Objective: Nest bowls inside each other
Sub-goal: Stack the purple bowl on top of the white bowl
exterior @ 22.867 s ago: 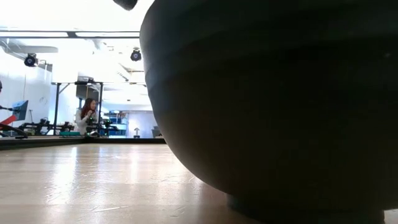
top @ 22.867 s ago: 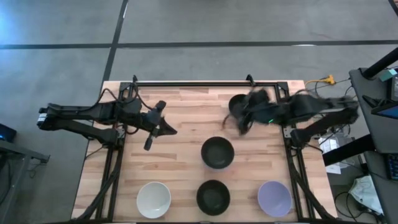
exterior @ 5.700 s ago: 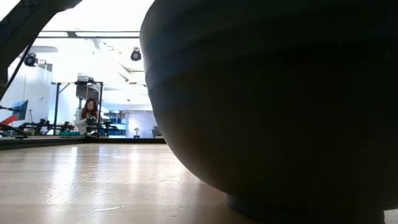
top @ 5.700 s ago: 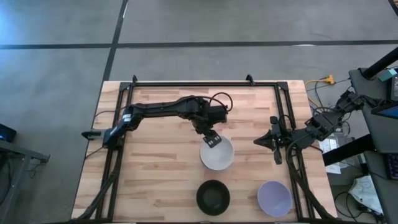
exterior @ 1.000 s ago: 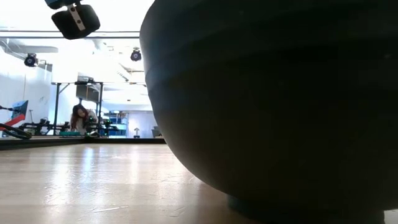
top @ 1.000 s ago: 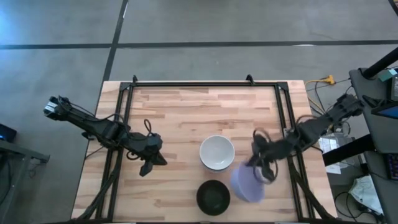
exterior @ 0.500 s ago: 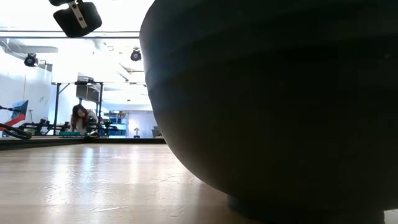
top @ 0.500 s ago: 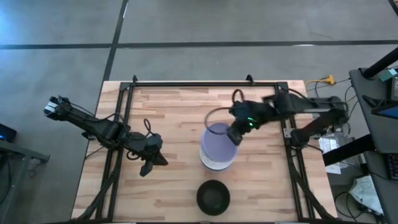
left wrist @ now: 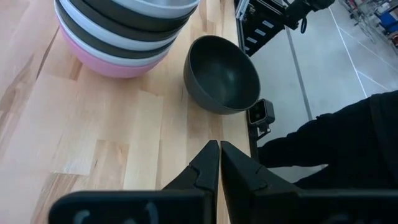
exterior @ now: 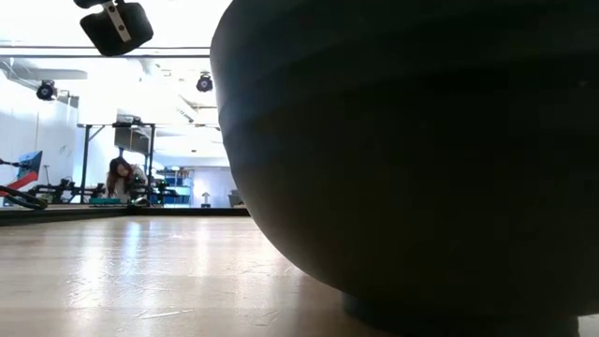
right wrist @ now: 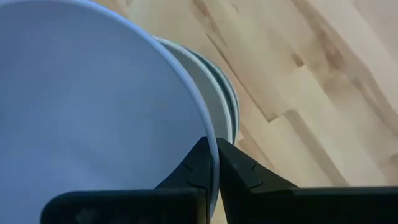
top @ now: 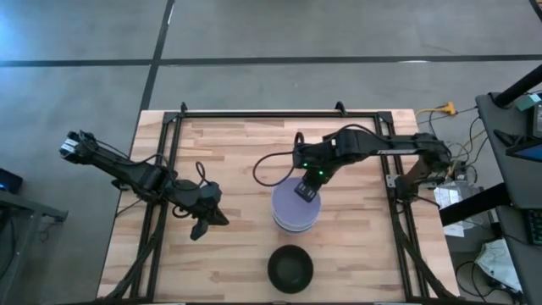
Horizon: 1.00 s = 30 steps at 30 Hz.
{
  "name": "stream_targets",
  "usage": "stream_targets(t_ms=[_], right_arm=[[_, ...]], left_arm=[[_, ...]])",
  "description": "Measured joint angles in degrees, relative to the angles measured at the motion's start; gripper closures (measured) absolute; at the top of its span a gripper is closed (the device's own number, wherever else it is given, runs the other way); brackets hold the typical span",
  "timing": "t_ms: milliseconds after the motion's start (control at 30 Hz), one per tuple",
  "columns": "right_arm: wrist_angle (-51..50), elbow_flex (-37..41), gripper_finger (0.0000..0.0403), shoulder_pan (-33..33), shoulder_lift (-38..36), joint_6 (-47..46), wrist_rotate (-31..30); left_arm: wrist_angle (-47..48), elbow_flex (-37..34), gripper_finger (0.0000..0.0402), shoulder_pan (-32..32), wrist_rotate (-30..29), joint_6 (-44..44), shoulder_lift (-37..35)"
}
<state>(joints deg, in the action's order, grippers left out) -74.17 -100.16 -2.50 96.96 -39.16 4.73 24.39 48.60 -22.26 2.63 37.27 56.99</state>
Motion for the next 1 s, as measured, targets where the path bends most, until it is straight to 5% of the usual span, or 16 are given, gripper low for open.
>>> stream_targets(t_ms=[1000], right_arm=[[0.5,3.8,0.039,1.0,2.5,2.2,1.4]], left_arm=[[-2.3,0.0,0.0402,0.0,1.8,-0.1,5.1]])
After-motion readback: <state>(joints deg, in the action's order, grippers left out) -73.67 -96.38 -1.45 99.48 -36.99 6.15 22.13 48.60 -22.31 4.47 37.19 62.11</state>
